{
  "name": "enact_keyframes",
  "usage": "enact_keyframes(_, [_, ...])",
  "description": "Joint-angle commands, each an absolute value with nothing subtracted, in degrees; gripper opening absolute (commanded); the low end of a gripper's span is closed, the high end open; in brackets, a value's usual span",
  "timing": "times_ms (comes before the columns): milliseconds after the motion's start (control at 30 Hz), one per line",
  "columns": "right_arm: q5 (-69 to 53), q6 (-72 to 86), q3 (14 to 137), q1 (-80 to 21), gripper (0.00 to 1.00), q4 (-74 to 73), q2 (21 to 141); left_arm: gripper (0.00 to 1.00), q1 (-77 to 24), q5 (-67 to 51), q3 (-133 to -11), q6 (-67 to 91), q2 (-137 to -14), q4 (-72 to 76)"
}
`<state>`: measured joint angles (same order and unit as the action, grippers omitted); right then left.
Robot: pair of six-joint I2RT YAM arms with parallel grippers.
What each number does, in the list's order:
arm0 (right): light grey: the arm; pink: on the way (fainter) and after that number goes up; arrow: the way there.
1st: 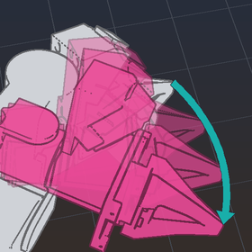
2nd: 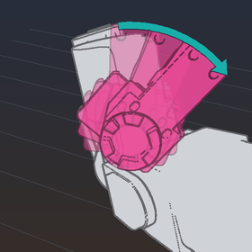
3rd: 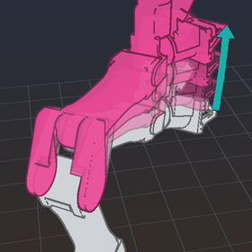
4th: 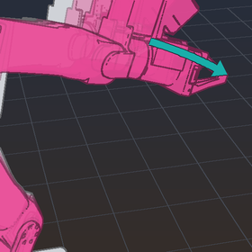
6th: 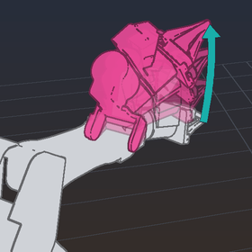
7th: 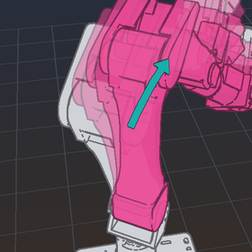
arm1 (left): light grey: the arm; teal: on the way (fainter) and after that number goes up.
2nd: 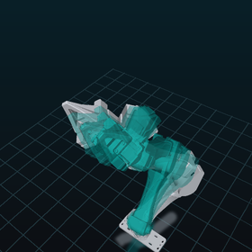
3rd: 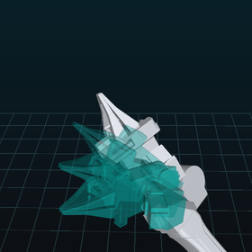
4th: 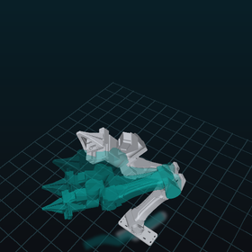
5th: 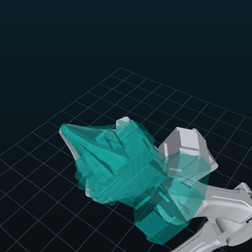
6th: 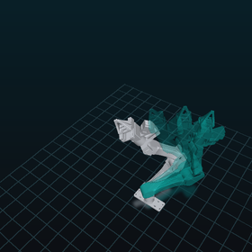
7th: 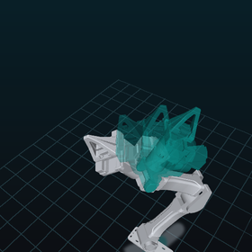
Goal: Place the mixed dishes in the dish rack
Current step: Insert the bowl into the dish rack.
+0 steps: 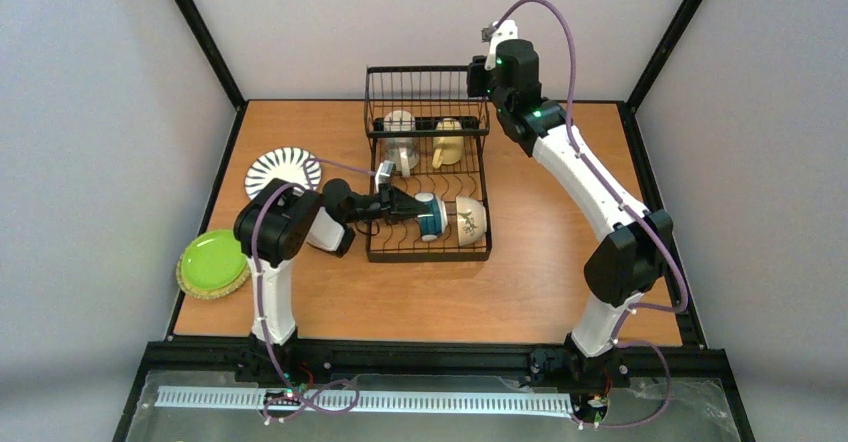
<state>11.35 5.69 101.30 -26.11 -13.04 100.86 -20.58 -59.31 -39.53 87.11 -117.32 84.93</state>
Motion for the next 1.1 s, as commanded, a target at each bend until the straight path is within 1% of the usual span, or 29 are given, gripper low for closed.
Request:
enact_keyframes(0, [10.98,5.15,100.15,-26.78,0.72,-12.17,101.95,0.00,-20.14,-60.88,-41.05,84.19,-121.86,102.55])
enact_keyframes(300, [11.29,4.79,97.88,-26.88,0.72,-11.02,101.07,0.00,-20.17,-60.72,-40.39,83.16,-124.27,102.57])
enact_keyframes(800, [10.77,4.99,97.65,-27.30,0.72,-10.58,101.81,0.00,-20.18,-57.33,-33.06,80.78,-121.77,102.51])
enact_keyframes(833, [10.80,5.01,97.65,-27.45,0.72,-10.60,101.80,0.02,-20.16,-57.00,-32.74,80.84,-121.66,102.56])
enact_keyframes(967, [10.88,4.75,97.88,-27.78,0.72,-10.70,102.02,0.20,-20.14,-56.68,-32.55,81.41,-122.20,102.53])
enact_keyframes(1033, [10.98,4.61,98.08,-27.94,0.72,-10.77,102.06,0.26,-20.13,-56.37,-32.26,81.54,-122.53,102.48])
enact_keyframes(1067, [11.01,4.52,98.16,-27.95,0.72,-10.85,102.09,0.30,-20.13,-56.18,-32.05,81.56,-122.52,102.50])
